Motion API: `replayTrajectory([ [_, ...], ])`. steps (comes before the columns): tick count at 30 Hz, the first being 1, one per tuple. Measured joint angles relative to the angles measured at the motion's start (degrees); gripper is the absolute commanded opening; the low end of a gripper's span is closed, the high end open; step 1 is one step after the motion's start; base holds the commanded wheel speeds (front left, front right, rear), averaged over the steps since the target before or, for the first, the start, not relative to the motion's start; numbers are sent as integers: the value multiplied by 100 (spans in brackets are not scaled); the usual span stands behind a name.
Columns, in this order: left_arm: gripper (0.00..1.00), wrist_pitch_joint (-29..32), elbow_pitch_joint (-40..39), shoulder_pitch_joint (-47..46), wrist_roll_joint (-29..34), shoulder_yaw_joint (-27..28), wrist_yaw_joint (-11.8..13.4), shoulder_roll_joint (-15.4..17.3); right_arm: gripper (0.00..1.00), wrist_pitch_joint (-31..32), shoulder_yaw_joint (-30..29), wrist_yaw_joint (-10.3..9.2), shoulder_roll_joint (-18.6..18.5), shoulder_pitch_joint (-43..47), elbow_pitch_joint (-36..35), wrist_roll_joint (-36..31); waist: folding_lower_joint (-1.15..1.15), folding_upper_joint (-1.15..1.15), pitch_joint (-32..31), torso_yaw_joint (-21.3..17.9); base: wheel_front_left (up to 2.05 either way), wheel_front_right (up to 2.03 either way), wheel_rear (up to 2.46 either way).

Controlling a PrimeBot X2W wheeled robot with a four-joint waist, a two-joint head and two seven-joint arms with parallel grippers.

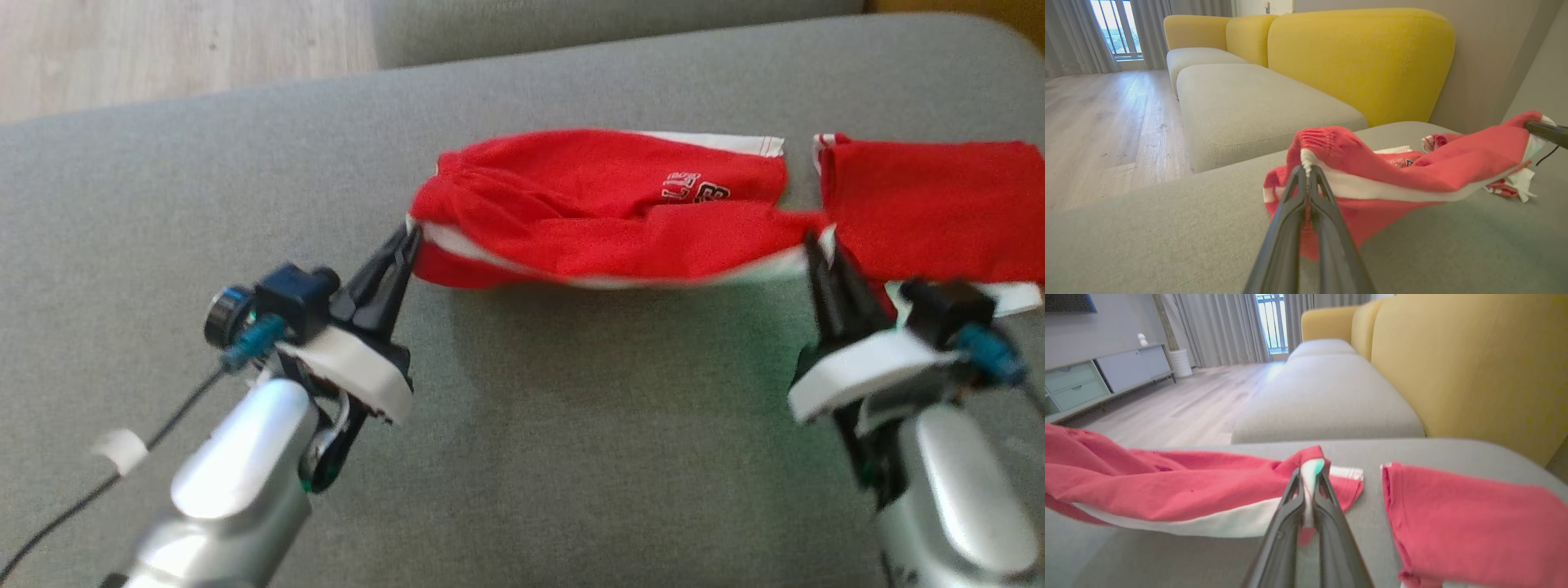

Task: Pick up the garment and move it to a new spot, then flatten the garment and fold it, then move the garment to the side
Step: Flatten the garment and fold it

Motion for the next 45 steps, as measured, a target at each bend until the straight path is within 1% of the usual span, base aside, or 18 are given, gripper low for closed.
replayTrajectory([
  [4, 0, 260, -378, -163, -187, 100, -98, 122, 0, 92, 85, 0, -249, -484, -431, 98, 0, 0, -216, 20, 0, 0, 0],
  [8, 0, 433, -891, -591, -713, 591, -90, 136, 0, 112, 138, 0, -401, -1120, -811, 105, 0, 0, -465, 43, 0, 0, 0],
  [11, 0, 584, -1324, -960, -1029, 970, 53, 143, 0, 114, 69, 0, -381, -1494, -1007, 102, 0, 0, -646, 50, 0, 0, 0],
  [13, 0, 638, -1468, -1024, -1110, 1059, 98, 152, 0, 136, 29, 0, -357, -1569, -1046, 94, 0, 0, -705, 50, 0, 0, 0],
  [15, 0, 721, -1764, -1026, -1245, 1194, 243, 172, 0, 338, -142, 0, -216, -1608, -1065, 144, -1, 0, -816, 46, 0, 0, 0],
  [18, 0, 907, -2215, -877, -1326, 1254, 409, 260, 0, 532, -256, 0, -110, -1523, -1149, 222, -1, 0, -911, 55, 0, 0, 0],
  [23, 0, 1223, -2817, -399, -1392, 1213, 617, 425, 0, 784, -286, 0, -85, -1215, -1459, 222, 0, 0, -871, 106, 0, 0, 0],
  [27, 0, 1506, -3060, -216, -1393, 1092, 664, 575, 0, 1044, -283, 0, -109, -1141, -1669, 220, 0, 0, -691, 119, 0, 0, 0],
  [28, 0, 1629, -3074, -272, -1393, 1087, 656, 664, 0, 1191, -278, 0, -155, -1229, -1712, 212, 0, 0, -547, 119, 0, 0, 0],
  [30, 0, 1733, -2983, -425, -1391, 1082, 601, 722, 0, 1335, -247, 0, -231, -1444, -1675, 214, 0, 0, -373, 116, 0, 0, 0],
  [32, 0, 1837, -2722, -773, -1366, 1049, 468, 747, 0, 1436, -152, 0, -360, -1861, -1506, 221, 1, 0, -161, 109, 0, 0, 0],
  [33, 0, 1866, -2566, -1014, -1312, 1001, 330, 783, 0, 1450, -86, 0, -410, -2152, -1351, 261, 1, 0, -45, 101, 0, 0, 0],
  [34, 0, 1862, -2375, -1313, -1183, 953, 196, 829, 0, 1456, 19, 0, -476, -2510, -1147, 264, 2, 0, 79, 87, 0, 0, 0],
  [36, 0, 1845, -1924, -1987, -995, 948, 12, 864, 0, 1350, 237, 0, -579, -3319, -666, 240, 2, 0, 327, 46, 0, 0, 0],
  [39, 0, 1579, -1147, -3094, -868, 1071, -109, 821, 0, 791, 425, 0, -610, -4676, 178, 87, 3, 0, 711, -38, 0, 0, 0],
  [41, 0, 1239, -679, -3794, -730, 1149, -191, 760, 0, 371, 437, 0, -594, -5494, 801, -27, 3, 0, 955, -101, 0, 0, 0],
  [43, 0, 886, -253, -4346, -719, 1185, -250, 643, 0, -67, 354, 0, -517, -6078, 1373, -130, 3, 0, 1164, -166, 0, 0, 0],
  [45, 0, 502, 73, -4680, -656, 1154, -302, 535, 0, -464, 221, 0, -407, -6386, 1861, -255, 3, 0, 1333, -222, 0, 0, 0],
])
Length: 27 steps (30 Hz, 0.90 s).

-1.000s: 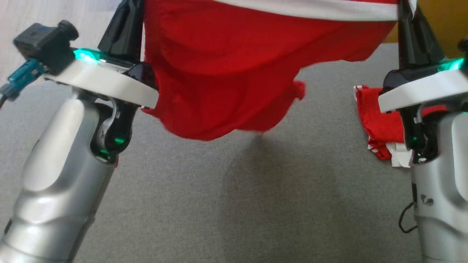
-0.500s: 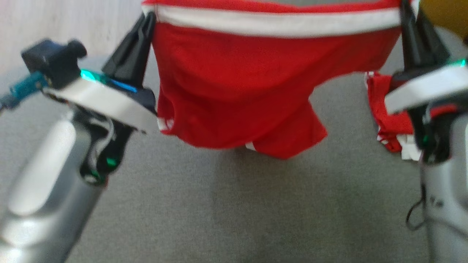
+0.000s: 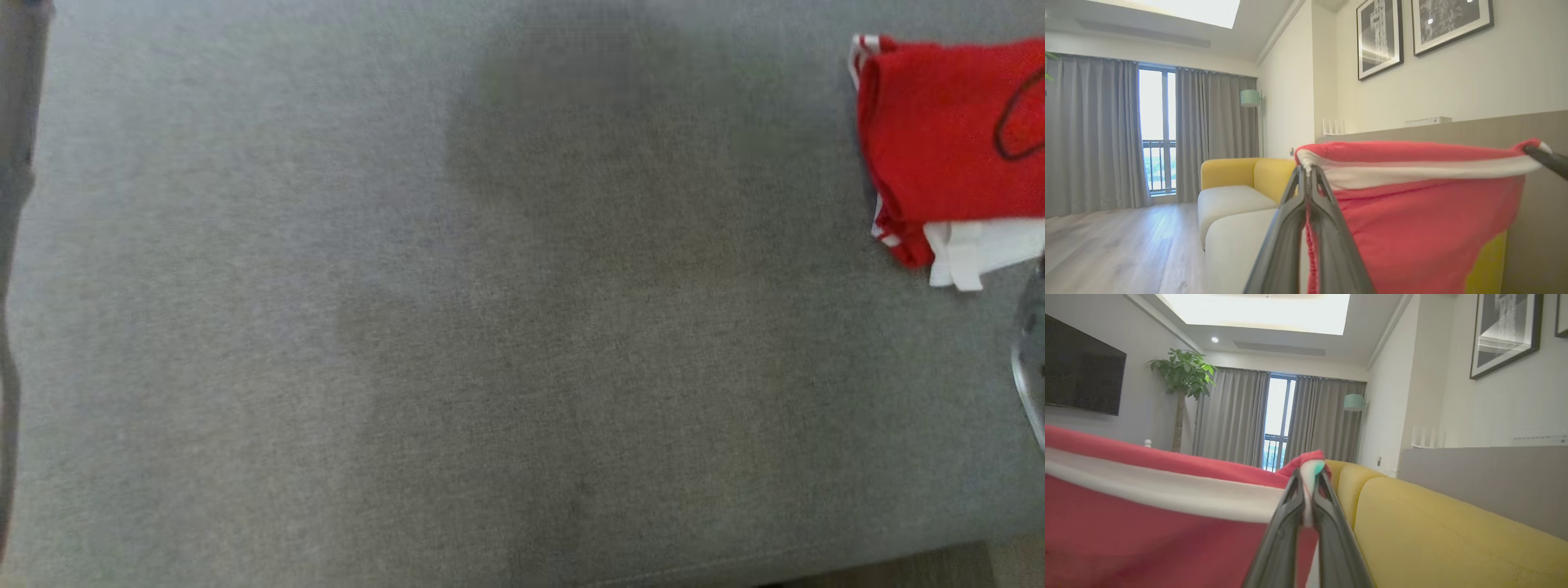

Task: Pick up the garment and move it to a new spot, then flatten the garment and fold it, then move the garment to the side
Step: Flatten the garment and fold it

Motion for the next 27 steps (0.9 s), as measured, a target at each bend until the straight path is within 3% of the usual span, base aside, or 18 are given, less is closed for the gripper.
replayTrajectory([
  [4, 0, -552, 537, -149, -124, -223, -31, -227, 0, -425, -84, 0, 153, -80, 921, -74, -1, 0, 224, -34, 0, 0, 0],
  [8, 0, -742, 644, 180, -806, -910, -43, -331, 0, -522, 134, 0, 170, 155, 1693, -43, -3, 0, 288, 78, 0, 0, 0],
  [15, 0, -1025, 714, 1502, -1543, -2124, -43, -103, 0, -122, 1371, 0, 103, 1301, 2649, 653, -3, 0, 148, 192, 0, 0, 0],
  [19, 0, -1076, 571, 2215, -1636, -2880, -43, 21, 0, 408, 2281, 0, -300, 1908, 2546, 1408, -3, 0, -36, 260, 0, 0, 0],
  [27, 0, -981, 146, 3046, -2026, -4180, -43, 438, 0, 1262, 3622, 0, -1258, 2858, 1512, 2910, -4, 0, -633, 358, 0, 0, 0],
])
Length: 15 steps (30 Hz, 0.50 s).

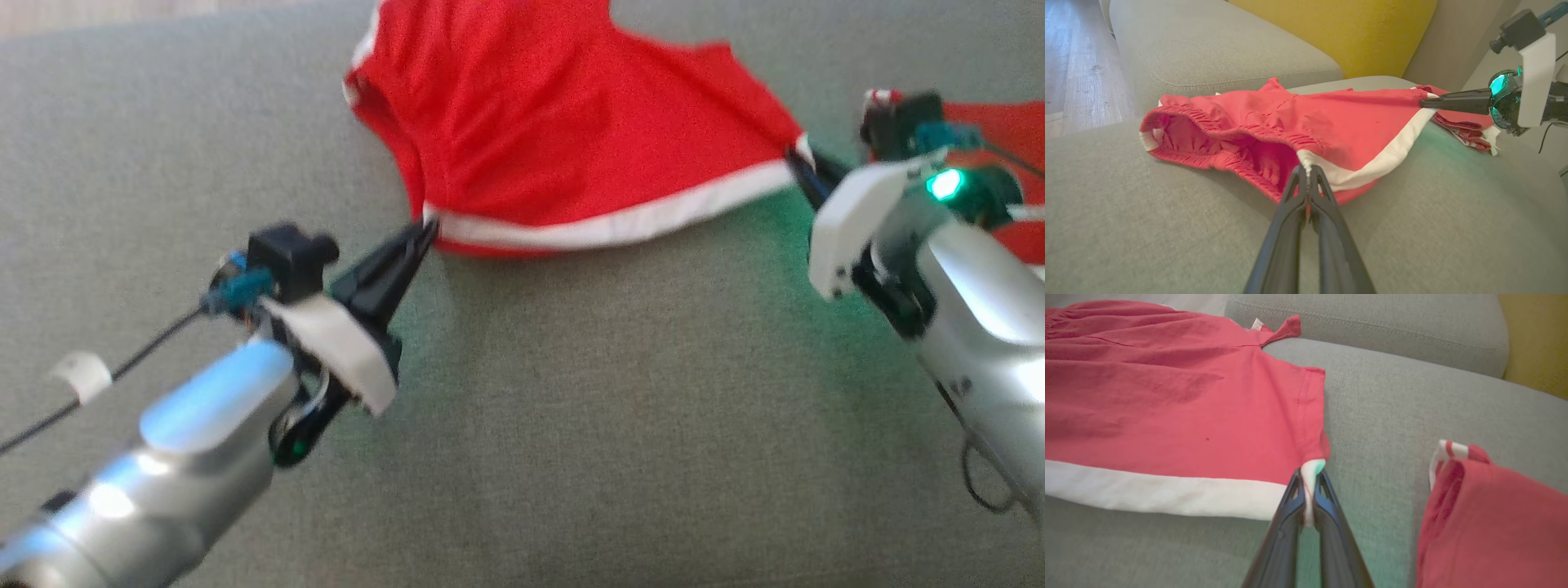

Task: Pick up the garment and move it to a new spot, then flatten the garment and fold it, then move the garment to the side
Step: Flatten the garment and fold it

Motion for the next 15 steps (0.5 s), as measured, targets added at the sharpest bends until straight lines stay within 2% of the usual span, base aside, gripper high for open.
replayTrajectory([
  [1, 0, 0, 0, 0, 0, 0, 0, 0, 0, 0, 0, 0, 0, 0, 0, 0, 0, 0, 0, 0, 0, 0, 0],
  [6, 0, -35, -143, 246, -29, -307, 0, 207, 0, 338, 460, 0, -483, 394, -498, 584, 0, 0, -403, 12, 0, 0, 0],
  [13, 0, -63, -492, 776, -29, -398, 3, 330, 0, 644, 803, 0, -1132, 1032, -1159, 1136, 0, 0, -942, -3, 0, 0, 0],
  [15, 0, -87, -687, 973, -30, -430, 71, 401, 0, 755, 891, 0, -1316, 1216, -1369, 1241, 0, 0, -1092, -26, 0, 0, 0],
])
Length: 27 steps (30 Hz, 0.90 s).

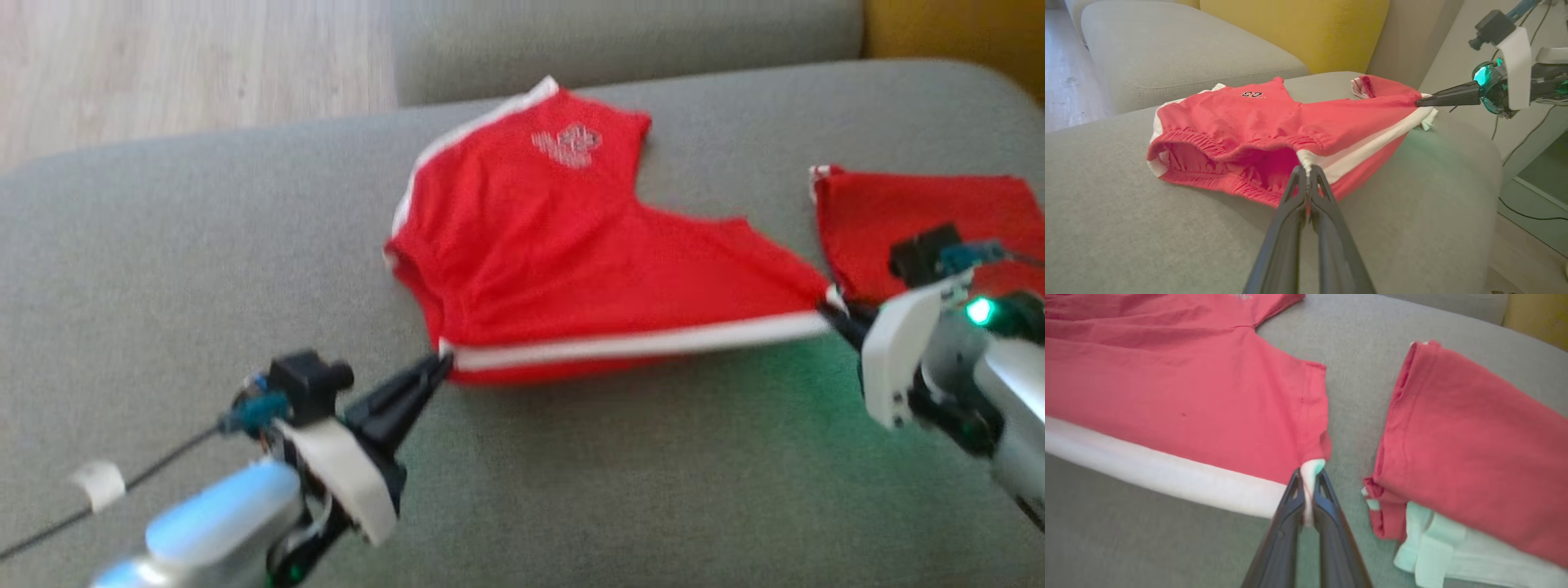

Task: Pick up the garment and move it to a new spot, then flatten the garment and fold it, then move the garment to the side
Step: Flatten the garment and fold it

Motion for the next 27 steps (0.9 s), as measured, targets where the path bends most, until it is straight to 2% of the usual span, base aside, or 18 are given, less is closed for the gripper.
replayTrajectory([
  [5, 0, 121, -767, 499, 11, -63, 151, 265, 0, 361, 130, 0, -580, 460, -655, 178, 0, 0, -306, -68, 0, 0, 0],
  [9, 0, 189, -1316, 827, 51, -92, 342, 379, 0, 704, -21, 0, -1042, 901, -1188, 386, 0, 0, -412, -33, 0, 0, 0],
  [12, 0, 211, -1494, 949, 66, -111, 478, 432, 0, 884, -243, 0, -1202, 1232, -1508, 386, 0, 0, -428, 19, 0, 0, 0],
  [19, 0, 190, -1631, 817, 148, -3, 645, 415, 0, 1166, -1118, 1, -1209, 1131, -1927, -56, 1, 0, -235, 168, 0, 0, 0],
  [23, 0, 151, -1549, 492, 176, 172, 634, 319, 0, 1428, -1422, 1, -1054, 769, -1975, -522, 2, 0, -71, 338, 0, 0, 0],
  [27, 0, 152, -1314, 316, 185, 200, 558, 247, 0, 1703, -1558, 1, -768, 346, -1946, -695, 2, 0, 114, 511, 0, 0, 0],
])
